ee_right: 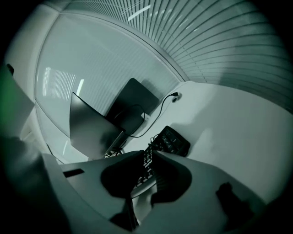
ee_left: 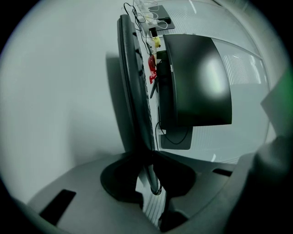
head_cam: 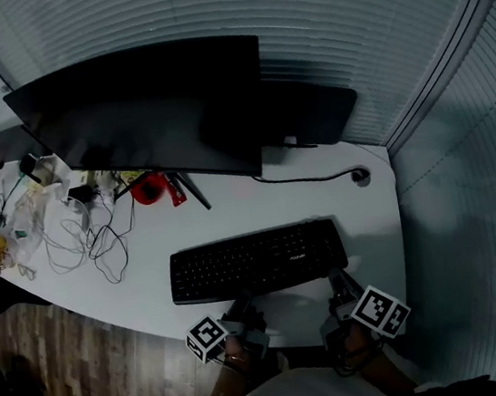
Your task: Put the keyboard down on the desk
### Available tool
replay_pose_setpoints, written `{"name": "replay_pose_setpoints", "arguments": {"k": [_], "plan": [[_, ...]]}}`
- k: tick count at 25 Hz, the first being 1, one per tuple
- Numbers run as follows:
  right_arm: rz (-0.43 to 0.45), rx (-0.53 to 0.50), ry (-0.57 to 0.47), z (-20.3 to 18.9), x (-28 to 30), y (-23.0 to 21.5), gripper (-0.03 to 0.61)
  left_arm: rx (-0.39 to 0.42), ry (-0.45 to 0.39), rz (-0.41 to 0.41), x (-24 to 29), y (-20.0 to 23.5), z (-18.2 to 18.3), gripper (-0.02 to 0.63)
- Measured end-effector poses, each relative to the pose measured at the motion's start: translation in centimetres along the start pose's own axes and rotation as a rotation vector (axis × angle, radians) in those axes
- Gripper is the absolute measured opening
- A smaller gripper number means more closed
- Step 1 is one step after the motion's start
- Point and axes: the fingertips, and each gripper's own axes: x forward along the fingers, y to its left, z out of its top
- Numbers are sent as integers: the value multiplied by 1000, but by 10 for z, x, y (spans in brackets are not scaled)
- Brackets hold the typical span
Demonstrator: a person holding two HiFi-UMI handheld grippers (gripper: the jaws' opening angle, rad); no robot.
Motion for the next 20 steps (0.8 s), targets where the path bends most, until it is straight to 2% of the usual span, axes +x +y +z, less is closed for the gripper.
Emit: {"name": "replay_pose_setpoints", "arguments": {"k": [10,20], "plan": [[0,16,-31,12,0,5,57,-12,14,64,5,6,2,91],[-25,67,-5,-3,11,-7,55,-66,48,195,17,15,10,99]]}}
